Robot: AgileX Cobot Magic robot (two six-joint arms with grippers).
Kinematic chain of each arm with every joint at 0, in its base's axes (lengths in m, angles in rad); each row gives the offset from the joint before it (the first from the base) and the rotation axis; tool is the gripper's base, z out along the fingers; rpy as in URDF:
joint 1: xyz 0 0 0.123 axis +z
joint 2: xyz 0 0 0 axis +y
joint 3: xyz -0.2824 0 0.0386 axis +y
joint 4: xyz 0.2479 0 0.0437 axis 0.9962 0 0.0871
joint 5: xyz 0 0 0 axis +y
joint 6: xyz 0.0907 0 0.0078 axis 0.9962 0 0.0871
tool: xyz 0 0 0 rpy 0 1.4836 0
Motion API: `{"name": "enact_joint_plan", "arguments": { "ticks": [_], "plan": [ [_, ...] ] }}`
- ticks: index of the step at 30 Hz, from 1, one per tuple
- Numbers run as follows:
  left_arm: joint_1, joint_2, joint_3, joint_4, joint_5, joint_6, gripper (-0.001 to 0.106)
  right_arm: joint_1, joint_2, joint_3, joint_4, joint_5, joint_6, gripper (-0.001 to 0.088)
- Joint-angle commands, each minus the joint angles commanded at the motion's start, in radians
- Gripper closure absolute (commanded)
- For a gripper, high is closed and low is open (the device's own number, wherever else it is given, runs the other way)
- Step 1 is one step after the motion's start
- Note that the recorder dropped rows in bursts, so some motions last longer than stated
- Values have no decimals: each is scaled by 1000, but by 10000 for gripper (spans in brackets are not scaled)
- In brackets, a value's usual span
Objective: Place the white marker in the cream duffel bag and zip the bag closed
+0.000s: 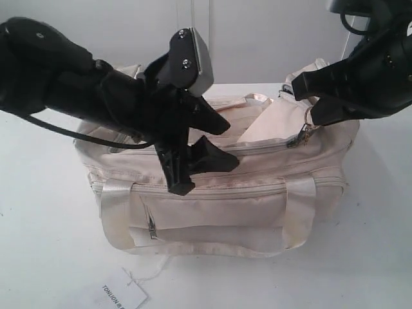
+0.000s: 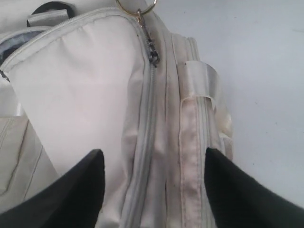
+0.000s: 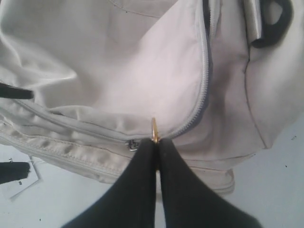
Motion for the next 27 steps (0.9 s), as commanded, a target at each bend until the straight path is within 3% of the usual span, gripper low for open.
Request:
{"name": "enact_joint_plan", "arguments": {
  "ticks": [4, 7, 9, 11, 27],
  "plan": [
    [-18, 59, 0, -61, 0, 144, 465, 0, 0, 0, 0, 0, 0, 868],
    [-18, 63, 0, -61, -9, 139, 692, 0, 0, 0, -3, 0, 0, 868],
    [-18, 63, 0, -61, -35, 139, 929, 0, 0, 0, -7, -2, 0, 868],
    [-18, 63, 0, -59, -59, 141, 1049, -2, 0, 0, -16, -3, 2, 868],
    [-16, 63, 2, -33, -83, 131, 1046, -2, -25, 0, -375, -53, 243, 868]
  ]
}}
